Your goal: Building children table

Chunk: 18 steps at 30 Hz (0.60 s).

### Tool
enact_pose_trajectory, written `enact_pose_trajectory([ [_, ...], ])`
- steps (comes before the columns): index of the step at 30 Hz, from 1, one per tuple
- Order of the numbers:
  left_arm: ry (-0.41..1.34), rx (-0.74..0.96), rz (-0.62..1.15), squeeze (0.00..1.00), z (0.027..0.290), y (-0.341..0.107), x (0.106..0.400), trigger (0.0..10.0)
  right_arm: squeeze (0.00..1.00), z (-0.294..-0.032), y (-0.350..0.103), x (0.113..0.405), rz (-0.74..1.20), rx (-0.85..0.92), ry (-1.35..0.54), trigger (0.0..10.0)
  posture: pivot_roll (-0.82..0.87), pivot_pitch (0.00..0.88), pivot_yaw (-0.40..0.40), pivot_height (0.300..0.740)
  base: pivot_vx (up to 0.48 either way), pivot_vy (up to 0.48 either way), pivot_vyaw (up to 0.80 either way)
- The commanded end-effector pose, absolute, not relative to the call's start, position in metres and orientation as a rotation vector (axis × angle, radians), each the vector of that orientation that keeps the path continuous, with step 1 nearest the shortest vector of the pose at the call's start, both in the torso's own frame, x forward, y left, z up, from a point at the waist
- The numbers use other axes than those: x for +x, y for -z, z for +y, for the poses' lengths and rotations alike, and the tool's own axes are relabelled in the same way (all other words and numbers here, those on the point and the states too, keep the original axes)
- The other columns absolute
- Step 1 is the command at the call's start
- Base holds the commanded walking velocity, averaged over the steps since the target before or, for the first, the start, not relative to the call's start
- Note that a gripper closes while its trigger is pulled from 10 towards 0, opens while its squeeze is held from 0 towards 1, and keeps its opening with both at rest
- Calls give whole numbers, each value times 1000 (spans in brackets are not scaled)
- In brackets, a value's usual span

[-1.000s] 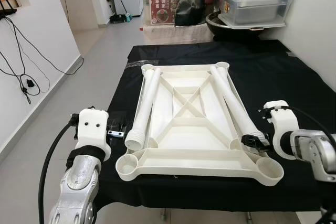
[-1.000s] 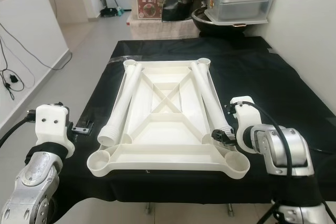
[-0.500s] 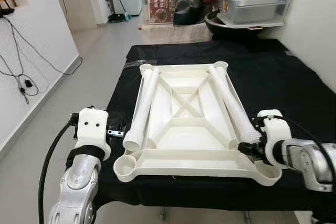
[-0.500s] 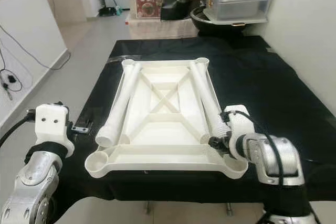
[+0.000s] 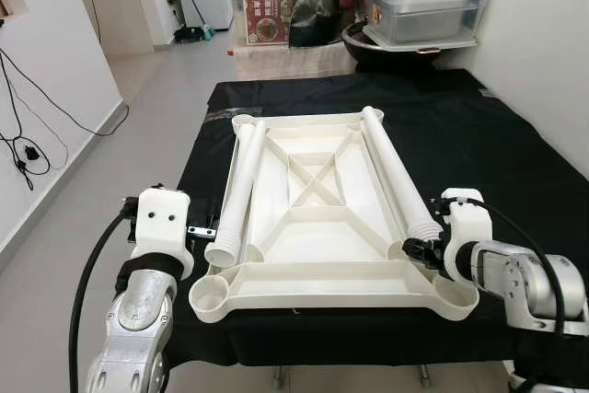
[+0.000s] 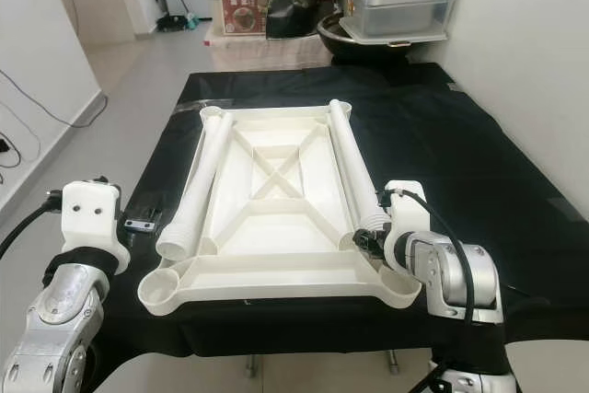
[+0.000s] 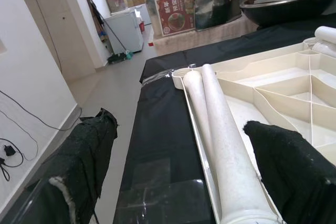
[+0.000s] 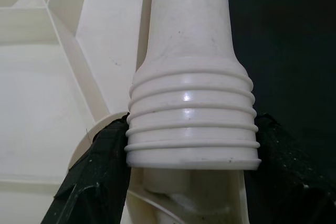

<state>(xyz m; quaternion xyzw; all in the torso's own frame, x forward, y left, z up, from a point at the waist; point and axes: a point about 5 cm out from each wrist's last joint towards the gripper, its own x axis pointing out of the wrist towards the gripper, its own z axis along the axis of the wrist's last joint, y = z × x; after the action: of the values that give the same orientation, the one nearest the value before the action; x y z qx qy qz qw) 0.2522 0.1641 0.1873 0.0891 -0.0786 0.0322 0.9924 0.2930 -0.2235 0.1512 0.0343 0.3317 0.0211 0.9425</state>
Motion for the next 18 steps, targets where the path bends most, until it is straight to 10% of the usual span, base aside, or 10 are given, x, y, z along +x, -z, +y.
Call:
enact_pose_trajectory([
  [1,-68,190,-136,0,165,-183,253,10000,0,-219,-139,291,725,86,-53,9373,-31,0,17,740,0,0,0],
  [2,-67,191,-136,0,165,-183,254,10000,0,-219,-142,294,679,93,-36,3255,-31,0,19,740,0,0,0],
  [3,-67,191,-136,0,165,-183,254,10000,0,-219,-142,294,679,93,-36,3255,-31,0,19,740,0,0,0],
  [4,-66,192,-137,0,166,-183,254,10000,0,-217,-149,297,619,95,-40,0,-30,0,21,740,0,0,0],
  [18,-83,205,-152,0,176,-188,258,10000,0,-180,-224,314,110,-13,-246,0,-9,0,18,740,0,0,0],
])
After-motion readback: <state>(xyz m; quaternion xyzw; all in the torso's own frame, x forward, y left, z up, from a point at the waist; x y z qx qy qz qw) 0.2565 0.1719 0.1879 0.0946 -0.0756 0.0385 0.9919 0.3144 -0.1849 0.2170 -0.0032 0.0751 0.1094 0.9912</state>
